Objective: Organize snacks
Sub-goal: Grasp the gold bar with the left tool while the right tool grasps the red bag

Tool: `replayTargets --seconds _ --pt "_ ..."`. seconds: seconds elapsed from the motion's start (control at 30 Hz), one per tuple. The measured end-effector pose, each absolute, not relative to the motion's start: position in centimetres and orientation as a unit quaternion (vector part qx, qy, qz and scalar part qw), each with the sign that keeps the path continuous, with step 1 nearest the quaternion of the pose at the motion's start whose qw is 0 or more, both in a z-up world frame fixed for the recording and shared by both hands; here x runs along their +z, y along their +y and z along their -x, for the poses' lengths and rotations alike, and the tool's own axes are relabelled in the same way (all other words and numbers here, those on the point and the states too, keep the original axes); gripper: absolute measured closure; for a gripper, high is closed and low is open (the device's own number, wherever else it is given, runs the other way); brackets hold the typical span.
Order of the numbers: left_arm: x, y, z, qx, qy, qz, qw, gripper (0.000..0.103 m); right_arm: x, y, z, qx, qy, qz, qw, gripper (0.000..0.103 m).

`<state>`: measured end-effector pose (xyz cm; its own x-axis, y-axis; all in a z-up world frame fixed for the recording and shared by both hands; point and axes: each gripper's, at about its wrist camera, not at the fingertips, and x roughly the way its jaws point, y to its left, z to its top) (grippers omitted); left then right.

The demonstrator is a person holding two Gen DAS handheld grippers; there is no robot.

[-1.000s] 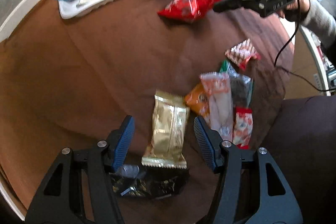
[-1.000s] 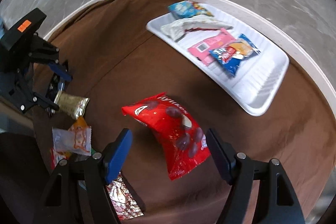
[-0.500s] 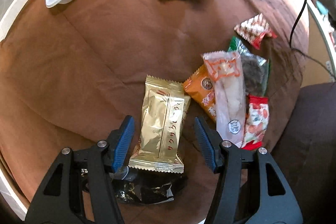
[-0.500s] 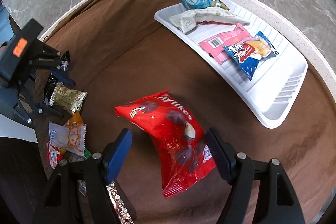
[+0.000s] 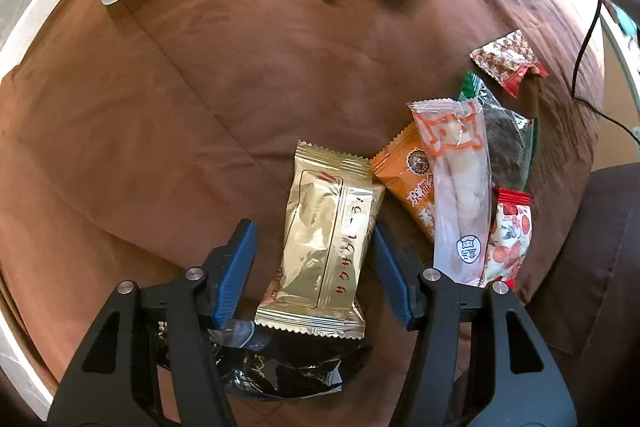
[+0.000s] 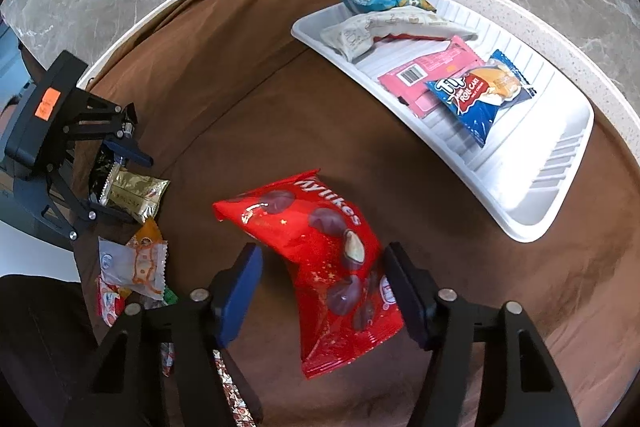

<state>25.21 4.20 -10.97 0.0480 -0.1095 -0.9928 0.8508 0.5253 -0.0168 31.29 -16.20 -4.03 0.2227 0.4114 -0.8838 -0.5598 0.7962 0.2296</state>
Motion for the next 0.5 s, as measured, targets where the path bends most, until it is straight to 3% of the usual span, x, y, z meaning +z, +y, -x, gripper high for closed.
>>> replayTargets --seconds 0.2,0.3,0.33,0.5 --pt "-10.7 4.2 -24.7 -0.364 0.581 -0.315 0.656 0.047 -4.1 -16.6 -31.4 0.310 0.542 0.064 0.778 0.052" --pt "-10.5 4.1 -24.6 -0.357 0.577 -0.307 0.667 0.061 -4.0 -16.6 -31.2 0.310 0.540 0.065 0.779 0.056" --pt "-10.4 4.2 -24.6 -0.352 0.576 -0.304 0.672 0.070 -4.0 -16.6 -31.1 0.309 0.540 0.064 0.781 0.056" --pt "-10.0 5.3 -25.6 -0.366 0.600 -0.237 0.671 0.073 -4.0 -16.9 -30.8 0.309 0.540 0.050 0.781 0.058"
